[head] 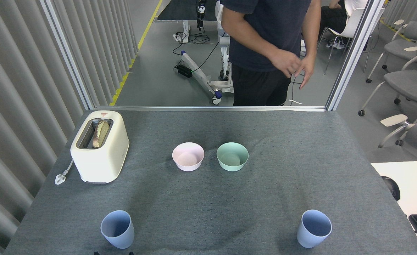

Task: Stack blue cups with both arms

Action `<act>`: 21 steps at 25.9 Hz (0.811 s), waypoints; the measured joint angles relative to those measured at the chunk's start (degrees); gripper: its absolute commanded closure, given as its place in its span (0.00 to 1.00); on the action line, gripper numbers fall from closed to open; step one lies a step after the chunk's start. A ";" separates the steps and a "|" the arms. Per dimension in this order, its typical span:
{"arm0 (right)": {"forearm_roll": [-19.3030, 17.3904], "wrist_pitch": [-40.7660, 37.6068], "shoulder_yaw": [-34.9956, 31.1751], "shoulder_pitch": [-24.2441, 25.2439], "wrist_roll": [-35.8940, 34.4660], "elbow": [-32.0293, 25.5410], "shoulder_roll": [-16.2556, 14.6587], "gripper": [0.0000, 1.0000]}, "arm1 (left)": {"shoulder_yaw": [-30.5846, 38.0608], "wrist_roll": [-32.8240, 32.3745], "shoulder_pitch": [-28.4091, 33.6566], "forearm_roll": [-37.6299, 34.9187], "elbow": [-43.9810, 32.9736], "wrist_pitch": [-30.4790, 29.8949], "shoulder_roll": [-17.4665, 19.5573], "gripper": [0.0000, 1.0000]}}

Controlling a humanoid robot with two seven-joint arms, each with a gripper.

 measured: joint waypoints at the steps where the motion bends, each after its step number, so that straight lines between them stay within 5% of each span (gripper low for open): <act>1: 0.00 0.00 0.00 0.00 0.01 0.00 0.00 0.00 | 0.00 0.00 0.00 0.00 0.00 0.00 0.00 0.00; 21: -0.09 0.00 -0.08 -0.08 0.01 0.00 0.04 0.00 | -0.01 0.00 -3.20 -0.05 4.46 0.19 -0.19 0.00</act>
